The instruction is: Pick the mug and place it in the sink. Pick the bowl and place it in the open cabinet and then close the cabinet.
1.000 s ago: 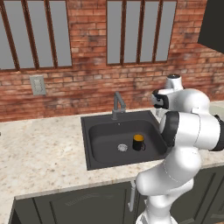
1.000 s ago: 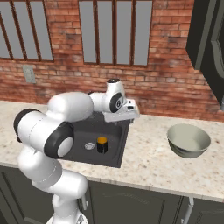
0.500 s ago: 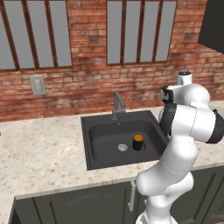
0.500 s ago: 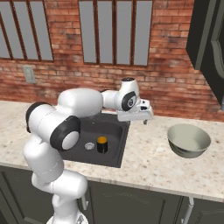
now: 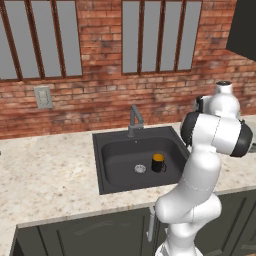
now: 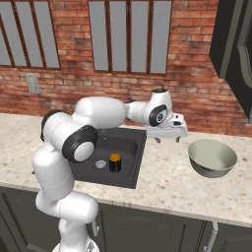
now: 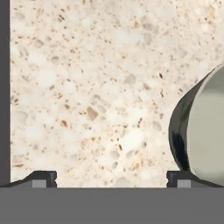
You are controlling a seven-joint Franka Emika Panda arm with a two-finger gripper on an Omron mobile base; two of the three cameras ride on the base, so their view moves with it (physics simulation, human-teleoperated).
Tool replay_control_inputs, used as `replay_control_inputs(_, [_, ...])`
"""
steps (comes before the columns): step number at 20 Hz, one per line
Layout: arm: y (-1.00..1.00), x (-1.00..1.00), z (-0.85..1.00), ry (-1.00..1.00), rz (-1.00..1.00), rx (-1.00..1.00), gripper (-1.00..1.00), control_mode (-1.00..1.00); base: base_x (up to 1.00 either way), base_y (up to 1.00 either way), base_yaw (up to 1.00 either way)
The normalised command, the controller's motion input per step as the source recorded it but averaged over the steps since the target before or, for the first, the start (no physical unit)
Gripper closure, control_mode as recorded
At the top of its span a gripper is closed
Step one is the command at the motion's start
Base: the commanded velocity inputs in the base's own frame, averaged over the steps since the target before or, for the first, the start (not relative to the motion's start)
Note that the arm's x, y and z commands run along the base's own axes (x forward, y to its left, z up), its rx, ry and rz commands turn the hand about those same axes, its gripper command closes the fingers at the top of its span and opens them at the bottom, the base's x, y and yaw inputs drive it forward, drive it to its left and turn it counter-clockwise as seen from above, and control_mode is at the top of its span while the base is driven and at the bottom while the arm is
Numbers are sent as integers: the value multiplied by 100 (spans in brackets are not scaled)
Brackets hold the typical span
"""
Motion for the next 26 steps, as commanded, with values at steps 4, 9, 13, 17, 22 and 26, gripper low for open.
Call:
replay_control_inputs(4, [-41, 0, 0, 0, 0, 0, -100, -100, 0, 0, 0])
replay_control_inputs(9, [-42, -1, 0, 0, 0, 0, -100, -100, 0, 0, 0])
replay_control_inputs(13, [-42, 0, -4, 0, 0, 0, -100, -100, 0, 0, 0])
replay_control_inputs(17, [-33, 0, -18, 0, 0, 0, -100, -100, 0, 0, 0])
replay_control_inputs(22, [-28, 0, -27, 0, 0, 0, -100, -100, 0, 0, 0])
replay_control_inputs(26, [-27, 0, -25, 0, 0, 0, -100, -100, 0, 0, 0])
